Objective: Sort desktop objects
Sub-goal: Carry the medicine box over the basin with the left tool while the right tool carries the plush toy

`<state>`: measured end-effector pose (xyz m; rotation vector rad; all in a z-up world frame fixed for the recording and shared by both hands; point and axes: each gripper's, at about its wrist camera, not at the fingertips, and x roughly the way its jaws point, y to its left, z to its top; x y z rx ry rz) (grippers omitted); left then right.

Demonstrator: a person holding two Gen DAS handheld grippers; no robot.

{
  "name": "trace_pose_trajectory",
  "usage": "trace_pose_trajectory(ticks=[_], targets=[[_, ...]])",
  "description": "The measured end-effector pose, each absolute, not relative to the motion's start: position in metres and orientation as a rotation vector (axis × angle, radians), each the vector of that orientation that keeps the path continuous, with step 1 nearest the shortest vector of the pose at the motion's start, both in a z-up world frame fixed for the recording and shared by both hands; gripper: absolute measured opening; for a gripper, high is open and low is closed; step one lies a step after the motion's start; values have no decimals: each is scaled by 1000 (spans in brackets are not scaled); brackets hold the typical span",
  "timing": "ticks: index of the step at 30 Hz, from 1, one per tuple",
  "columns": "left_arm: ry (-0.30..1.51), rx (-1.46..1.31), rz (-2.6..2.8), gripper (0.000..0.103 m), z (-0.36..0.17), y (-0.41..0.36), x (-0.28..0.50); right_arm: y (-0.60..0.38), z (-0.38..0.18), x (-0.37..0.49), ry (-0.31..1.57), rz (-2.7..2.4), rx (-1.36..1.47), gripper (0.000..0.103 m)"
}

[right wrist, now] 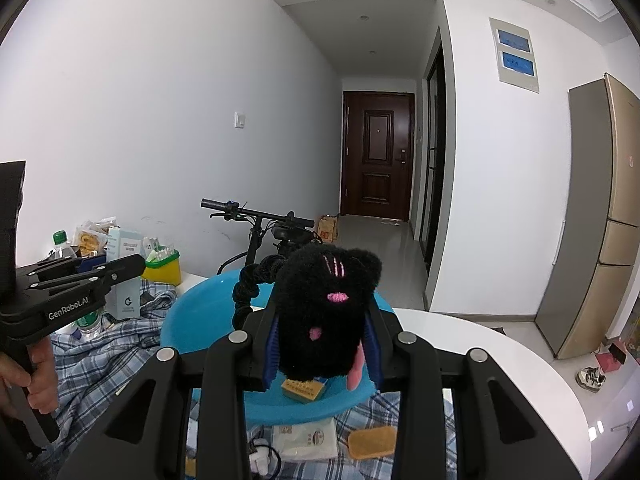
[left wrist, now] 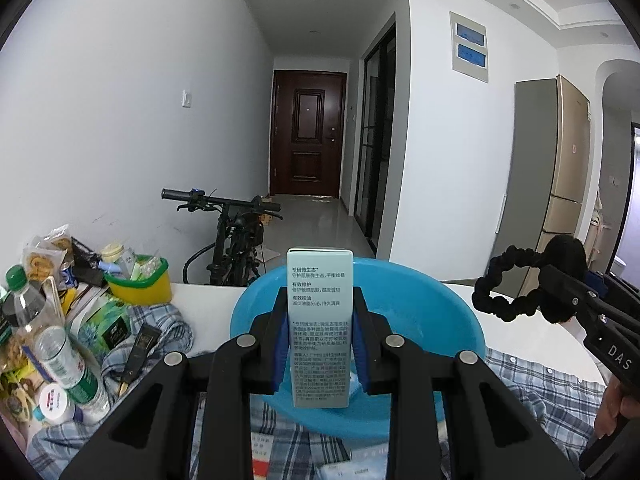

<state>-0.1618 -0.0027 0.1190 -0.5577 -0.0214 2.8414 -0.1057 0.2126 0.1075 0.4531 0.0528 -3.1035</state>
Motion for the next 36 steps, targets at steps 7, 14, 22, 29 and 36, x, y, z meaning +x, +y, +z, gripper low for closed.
trace_pose_trajectory(ticks=[7, 14, 22, 29, 36], targets=[[-2, -488, 2842, 29, 129, 3, -195, 214, 112, -136, 52, -3104, 433, 33], [-9, -467, 2836, 29, 130, 9, -237, 215, 113, -173, 71, -3101, 437, 33], [-63, -450, 2842, 29, 121, 15, -289, 222, 113, -212, 51, -3113, 450, 33], [-97, -403, 2875, 29, 120, 21, -325, 224, 106, -244, 62, -3130, 461, 33], [-52, -435, 2878, 29, 119, 29, -349, 229, 109, -265, 34, -3123, 489, 33]])
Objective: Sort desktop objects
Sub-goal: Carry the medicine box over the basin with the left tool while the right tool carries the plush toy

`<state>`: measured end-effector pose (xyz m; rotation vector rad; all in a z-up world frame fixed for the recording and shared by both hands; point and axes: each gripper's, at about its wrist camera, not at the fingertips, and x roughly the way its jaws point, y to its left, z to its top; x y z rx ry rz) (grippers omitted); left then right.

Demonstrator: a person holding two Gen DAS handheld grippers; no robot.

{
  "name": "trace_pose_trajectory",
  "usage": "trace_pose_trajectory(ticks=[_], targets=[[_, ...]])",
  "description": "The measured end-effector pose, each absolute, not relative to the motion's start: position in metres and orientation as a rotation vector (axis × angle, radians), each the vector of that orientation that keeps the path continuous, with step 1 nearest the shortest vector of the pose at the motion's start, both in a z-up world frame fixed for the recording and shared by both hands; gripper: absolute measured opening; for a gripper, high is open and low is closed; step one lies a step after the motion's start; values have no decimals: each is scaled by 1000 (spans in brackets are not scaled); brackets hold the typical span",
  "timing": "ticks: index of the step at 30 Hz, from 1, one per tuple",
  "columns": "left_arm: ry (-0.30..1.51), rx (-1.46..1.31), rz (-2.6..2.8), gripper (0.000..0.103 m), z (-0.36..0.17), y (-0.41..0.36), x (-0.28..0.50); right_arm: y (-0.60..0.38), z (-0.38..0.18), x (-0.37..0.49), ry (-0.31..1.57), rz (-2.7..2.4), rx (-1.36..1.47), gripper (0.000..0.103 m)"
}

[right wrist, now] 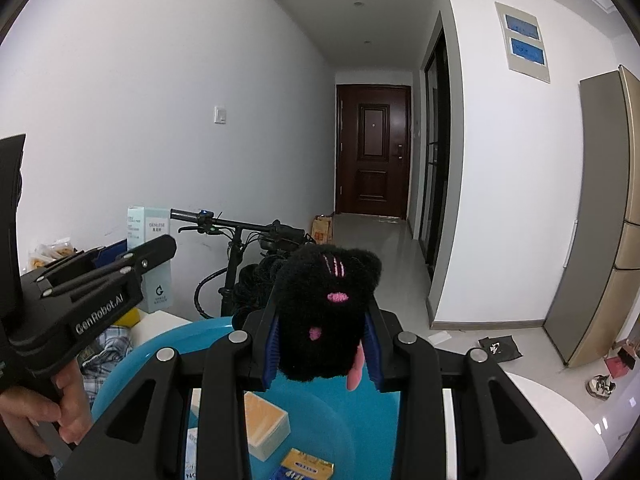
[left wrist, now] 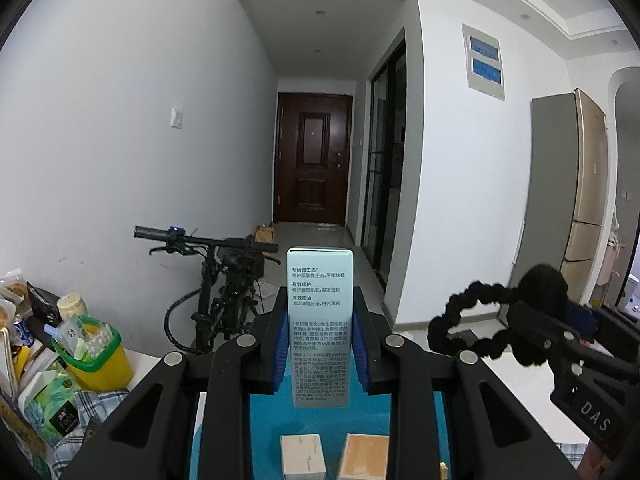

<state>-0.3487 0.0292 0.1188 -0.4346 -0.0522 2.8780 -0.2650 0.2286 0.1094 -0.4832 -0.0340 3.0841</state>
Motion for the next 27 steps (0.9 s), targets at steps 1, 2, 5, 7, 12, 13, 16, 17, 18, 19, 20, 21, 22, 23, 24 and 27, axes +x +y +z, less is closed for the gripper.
trace_pose_trajectory(ticks=[1, 2, 5, 7, 12, 13, 16, 17, 18, 19, 20, 21, 22, 23, 24, 27], targets=[[-52, -467, 2876, 29, 118, 30, -353, 229, 111, -267, -34, 3081, -487, 33], [-40, -515, 2878, 29, 117, 32, -357, 229, 112, -269, -27, 3076, -495, 33], [-10, -624, 2887, 29, 115, 38, -368, 229, 115, -277, -11, 3074, -545, 33], [-3, -701, 2857, 29, 118, 39, -376, 228, 117, -281, -29, 3071, -602, 33], [85, -893, 2814, 29, 129, 47, -399, 231, 128, -295, -55, 3026, -762, 33], [107, -937, 2800, 29, 130, 50, -403, 231, 131, -298, -83, 3017, -792, 33], [132, -1066, 2769, 29, 131, 54, -417, 234, 138, -310, -95, 3003, -910, 33], [140, -1096, 2752, 29, 131, 55, -420, 235, 140, -315, -76, 3003, -982, 33], [154, -1130, 2733, 29, 131, 57, -422, 237, 141, -320, -49, 3003, -1050, 33], [168, -1160, 2716, 29, 131, 58, -424, 239, 142, -324, -36, 2998, -1100, 33], [182, -1191, 2699, 29, 130, 60, -426, 241, 143, -329, -29, 2990, -1142, 33], [179, -1220, 2680, 29, 129, 60, -427, 244, 143, -332, -22, 2979, -1150, 33], [164, -1239, 2662, 29, 128, 60, -427, 246, 142, -334, -22, 2960, -1159, 33], [144, -1259, 2638, 29, 128, 60, -427, 246, 142, -336, -29, 2949, -1196, 33], [140, -1274, 2625, 29, 128, 62, -426, 248, 140, -338, -22, 2950, -1228, 33], [159, -1299, 2621, 29, 127, 64, -426, 252, 139, -342, 24, 2933, -1331, 33]])
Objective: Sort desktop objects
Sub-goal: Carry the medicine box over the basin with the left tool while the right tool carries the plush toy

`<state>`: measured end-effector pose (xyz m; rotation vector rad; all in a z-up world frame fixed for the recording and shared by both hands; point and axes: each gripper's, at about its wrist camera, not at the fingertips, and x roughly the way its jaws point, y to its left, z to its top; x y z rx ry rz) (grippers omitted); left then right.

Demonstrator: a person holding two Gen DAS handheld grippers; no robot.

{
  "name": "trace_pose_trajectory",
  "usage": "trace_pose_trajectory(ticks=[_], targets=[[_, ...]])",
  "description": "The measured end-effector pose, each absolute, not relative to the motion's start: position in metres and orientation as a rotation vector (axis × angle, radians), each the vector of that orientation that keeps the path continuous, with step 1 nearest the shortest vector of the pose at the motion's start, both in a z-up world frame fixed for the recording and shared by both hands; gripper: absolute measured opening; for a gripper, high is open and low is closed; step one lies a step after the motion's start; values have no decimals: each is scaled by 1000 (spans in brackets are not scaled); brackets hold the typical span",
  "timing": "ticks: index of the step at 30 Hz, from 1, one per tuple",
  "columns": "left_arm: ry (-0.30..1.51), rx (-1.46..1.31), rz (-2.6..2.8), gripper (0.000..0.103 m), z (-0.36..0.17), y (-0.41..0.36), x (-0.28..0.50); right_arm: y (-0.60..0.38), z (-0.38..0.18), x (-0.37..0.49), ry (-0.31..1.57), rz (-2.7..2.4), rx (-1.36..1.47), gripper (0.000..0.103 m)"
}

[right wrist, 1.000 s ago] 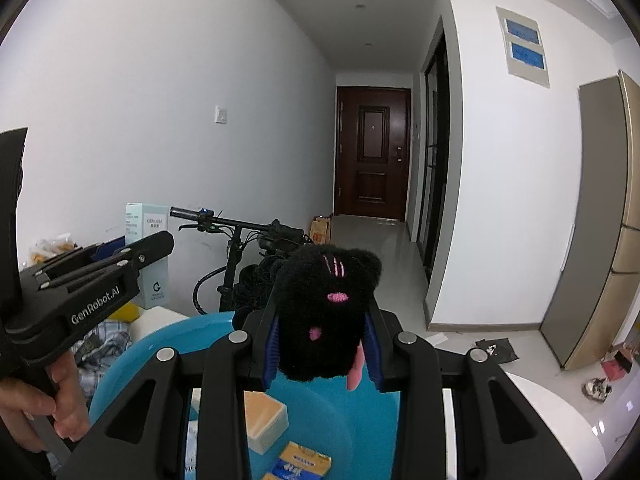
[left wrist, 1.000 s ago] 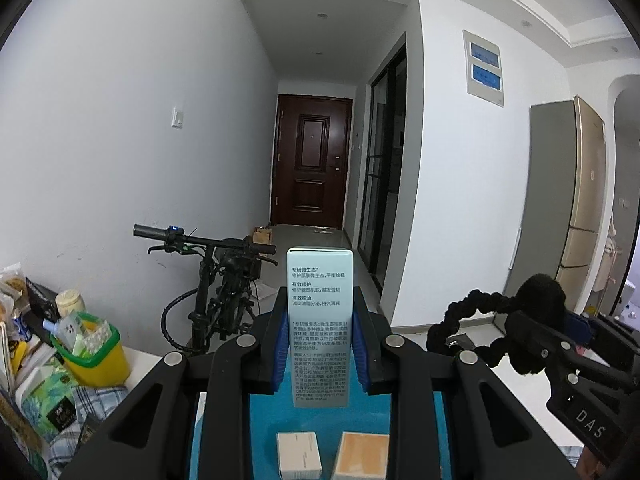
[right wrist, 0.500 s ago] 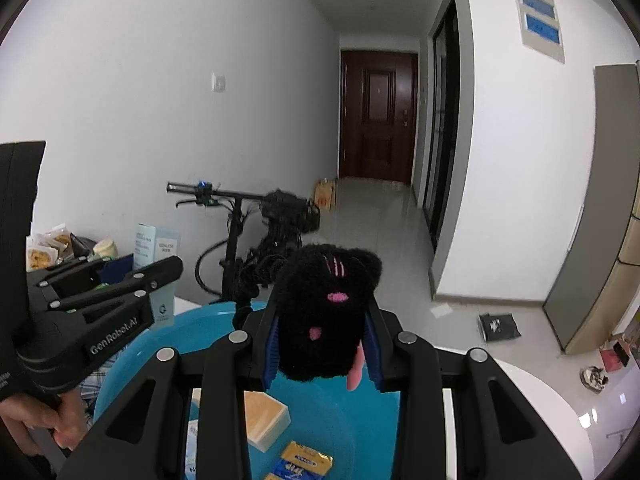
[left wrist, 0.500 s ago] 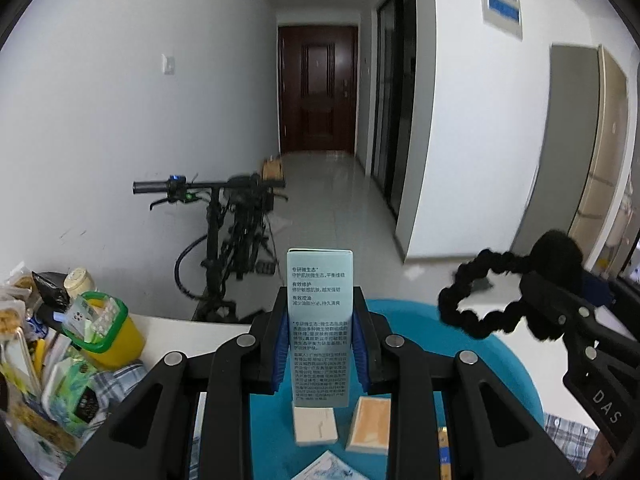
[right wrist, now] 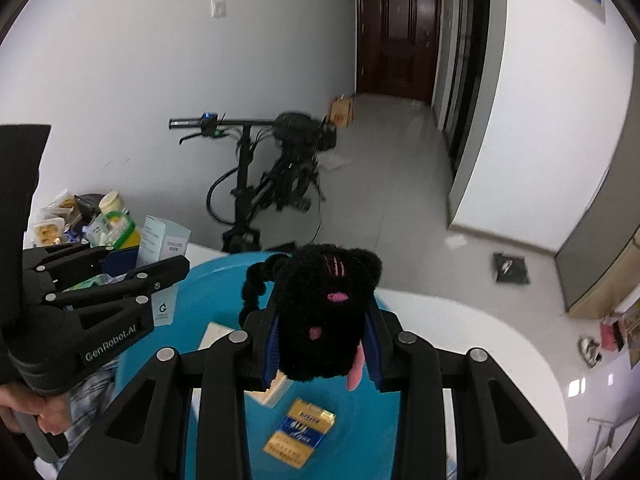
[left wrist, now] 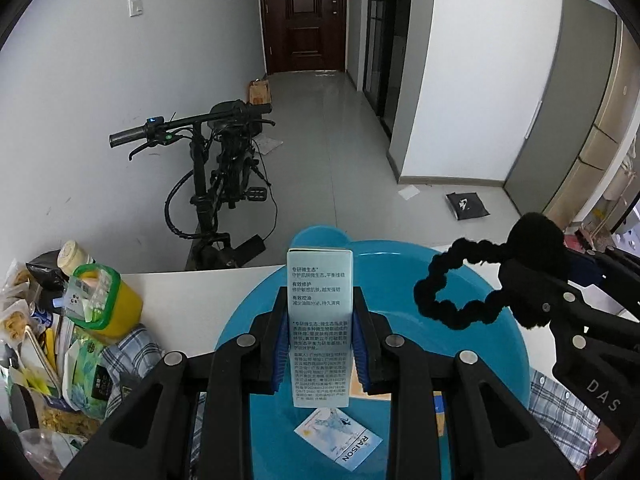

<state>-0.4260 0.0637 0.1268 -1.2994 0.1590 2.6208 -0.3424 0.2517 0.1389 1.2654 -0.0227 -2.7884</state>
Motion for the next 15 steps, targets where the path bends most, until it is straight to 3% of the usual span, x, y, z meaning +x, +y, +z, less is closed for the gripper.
trace_pose_trajectory(ticks=[15], targets=[[128, -1471, 2511, 29, 71, 64, -438, 260, 88, -357, -33, -2690, 1492, 33]])
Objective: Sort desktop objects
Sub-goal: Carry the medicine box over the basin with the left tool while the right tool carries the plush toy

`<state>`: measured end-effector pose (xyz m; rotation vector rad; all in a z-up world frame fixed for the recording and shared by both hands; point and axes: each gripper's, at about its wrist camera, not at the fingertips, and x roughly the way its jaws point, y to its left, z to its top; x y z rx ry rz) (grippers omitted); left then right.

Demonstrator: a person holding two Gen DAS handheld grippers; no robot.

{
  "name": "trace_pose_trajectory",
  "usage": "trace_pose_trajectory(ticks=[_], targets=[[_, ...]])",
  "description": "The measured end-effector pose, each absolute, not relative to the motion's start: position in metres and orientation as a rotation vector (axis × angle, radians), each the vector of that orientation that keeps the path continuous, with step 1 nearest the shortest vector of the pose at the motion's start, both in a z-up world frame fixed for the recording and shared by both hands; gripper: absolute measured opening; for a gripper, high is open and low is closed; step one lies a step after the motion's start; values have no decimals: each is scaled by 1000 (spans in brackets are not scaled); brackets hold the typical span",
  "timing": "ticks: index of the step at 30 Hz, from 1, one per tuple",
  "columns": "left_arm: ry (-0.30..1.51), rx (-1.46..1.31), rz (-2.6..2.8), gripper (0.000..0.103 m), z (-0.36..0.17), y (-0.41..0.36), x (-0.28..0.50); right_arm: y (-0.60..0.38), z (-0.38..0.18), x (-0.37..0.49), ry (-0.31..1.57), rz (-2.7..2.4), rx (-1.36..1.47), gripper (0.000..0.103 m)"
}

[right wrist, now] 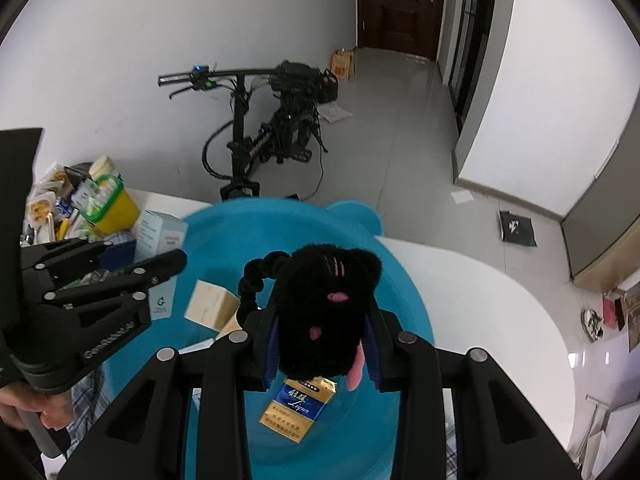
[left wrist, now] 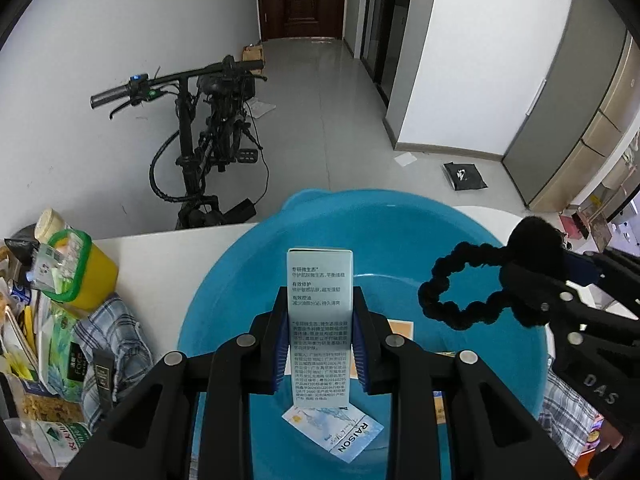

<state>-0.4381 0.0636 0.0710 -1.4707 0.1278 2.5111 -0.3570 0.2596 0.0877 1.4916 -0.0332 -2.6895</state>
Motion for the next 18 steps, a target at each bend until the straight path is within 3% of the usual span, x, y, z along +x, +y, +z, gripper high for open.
trace_pose_trajectory(ticks=[12, 18], targets=[[138, -1551, 2468, 29, 29, 66, -448, 256, 33, -367, -7, -2641, 1618, 33], [11, -1567, 2444, 29, 21, 68, -466, 262, 33, -368, -16, -2649, 1625, 33]])
